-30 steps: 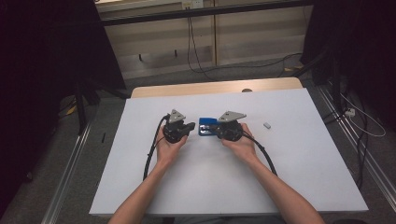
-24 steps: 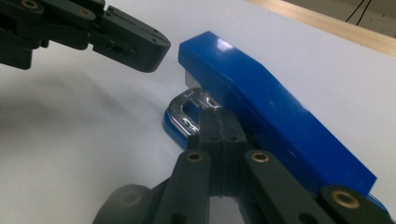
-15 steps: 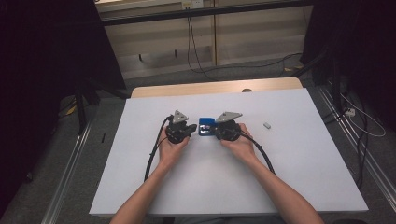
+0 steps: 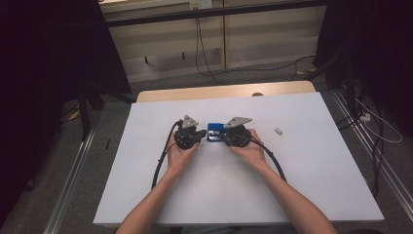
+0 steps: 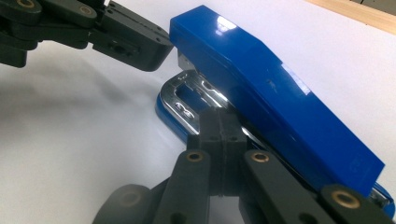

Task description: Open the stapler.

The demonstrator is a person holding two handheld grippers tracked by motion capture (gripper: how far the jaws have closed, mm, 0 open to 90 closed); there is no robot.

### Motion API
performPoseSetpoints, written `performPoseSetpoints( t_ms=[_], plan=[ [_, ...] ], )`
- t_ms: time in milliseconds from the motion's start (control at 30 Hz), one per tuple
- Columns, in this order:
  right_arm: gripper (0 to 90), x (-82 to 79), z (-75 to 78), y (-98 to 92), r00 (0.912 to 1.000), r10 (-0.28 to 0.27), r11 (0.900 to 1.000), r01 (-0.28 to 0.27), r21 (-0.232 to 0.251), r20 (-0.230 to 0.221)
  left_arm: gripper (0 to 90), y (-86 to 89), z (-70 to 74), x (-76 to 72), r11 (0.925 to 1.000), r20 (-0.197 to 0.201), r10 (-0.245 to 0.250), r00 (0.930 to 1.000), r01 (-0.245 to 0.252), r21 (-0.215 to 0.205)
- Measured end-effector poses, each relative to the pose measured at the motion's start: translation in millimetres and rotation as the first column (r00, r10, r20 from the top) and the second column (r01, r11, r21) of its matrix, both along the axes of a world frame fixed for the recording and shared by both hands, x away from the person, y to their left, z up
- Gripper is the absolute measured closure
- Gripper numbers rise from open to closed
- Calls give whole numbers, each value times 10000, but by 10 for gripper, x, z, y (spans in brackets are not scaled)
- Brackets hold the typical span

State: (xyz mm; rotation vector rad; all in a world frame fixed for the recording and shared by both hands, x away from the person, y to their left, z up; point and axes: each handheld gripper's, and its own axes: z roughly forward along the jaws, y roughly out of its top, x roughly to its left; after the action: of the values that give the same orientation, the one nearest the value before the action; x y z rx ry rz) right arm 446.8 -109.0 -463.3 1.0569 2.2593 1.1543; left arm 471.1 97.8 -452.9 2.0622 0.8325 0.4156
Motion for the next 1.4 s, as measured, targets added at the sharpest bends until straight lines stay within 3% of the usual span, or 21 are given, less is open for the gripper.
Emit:
performPoseSetpoints(
  t_ms=[167, 333, 533, 667, 867, 1033, 1400],
  plan=[
    [900, -1, 0, 0, 10000, -2, 10000, 2, -1, 0, 900, -42, -26, -9, 9996, 91, -63, 9999, 60, 278],
    [900, -1, 0, 1, 10000, -5, 10000, 5, -11, 11, 900, -44, -2, 13, 9999, 129, 9, 9999, -11, 164],
    [900, 6, -1, -11, 9999, 29, 9999, -27, 114, -101, 900, -66, -10, 25, 9992, 290, 28, 9996, -39, 396],
    [900, 6, -1, -10, 9999, 30, 9999, -29, 101, -99, 900, -112, 3, -2, 9954, 784, -19, 9969, -57, 961],
    [900, 4, -1, -8, 10000, 25, 10000, -24, 91, -79, 900, -94, 30, 1, 9985, 716, -3, 9974, -37, 554],
    [900, 4, -1, -7, 10000, 22, 10000, -21, 76, -68, 900, -86, 41, -11, 9987, 784, -112, 9969, 72, 509],
    [900, 5, 0, -6, 9999, 112, 9999, -112, -50, 43, 900, -73, 67, -3, 10000, 665, 8, 9978, -5, -52]
  ],
)
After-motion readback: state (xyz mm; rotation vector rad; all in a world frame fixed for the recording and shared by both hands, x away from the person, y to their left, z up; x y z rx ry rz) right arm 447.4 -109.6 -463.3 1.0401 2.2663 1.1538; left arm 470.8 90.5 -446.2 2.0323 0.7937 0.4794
